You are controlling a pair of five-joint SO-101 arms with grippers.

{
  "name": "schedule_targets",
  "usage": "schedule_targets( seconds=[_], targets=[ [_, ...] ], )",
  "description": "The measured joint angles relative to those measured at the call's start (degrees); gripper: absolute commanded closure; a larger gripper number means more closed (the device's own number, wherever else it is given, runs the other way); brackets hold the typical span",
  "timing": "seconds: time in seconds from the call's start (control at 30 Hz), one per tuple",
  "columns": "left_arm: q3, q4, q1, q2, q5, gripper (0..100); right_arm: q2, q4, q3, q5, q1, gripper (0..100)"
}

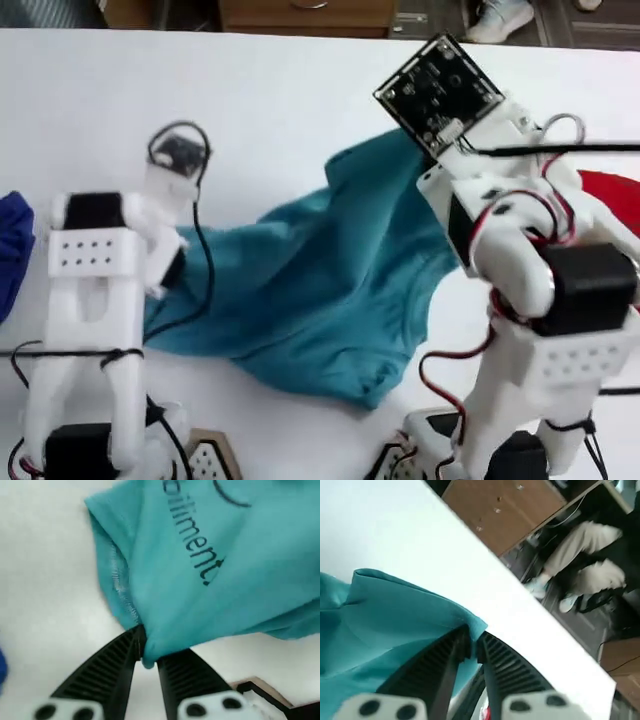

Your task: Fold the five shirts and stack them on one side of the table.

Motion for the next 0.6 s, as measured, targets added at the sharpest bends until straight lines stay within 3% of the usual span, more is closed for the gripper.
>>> schedule_targets(
  seconds=[0.1, 0.23, 0.47, 0.6],
  targets=[
    [4.9, -4.4, 0.0, 0.0, 0.0, 87, 0.0, 0.0, 4.4, 0.0, 0.0, 97.8],
    [4.7, -4.3, -0.4, 0.0, 0.0, 80, 0.0, -1.7, 6.9, 0.0, 0.0, 97.8],
    [-8.4, 8.7, -0.9, 0.0, -1.9, 80, 0.0, -6.2, 7.7, 0.0, 3.7, 97.8],
    [-8.4, 11.7, 1.8, -0.1, -6.2, 80, 0.0, -10.5, 11.0, 0.0, 5.9, 97.8]
  ],
)
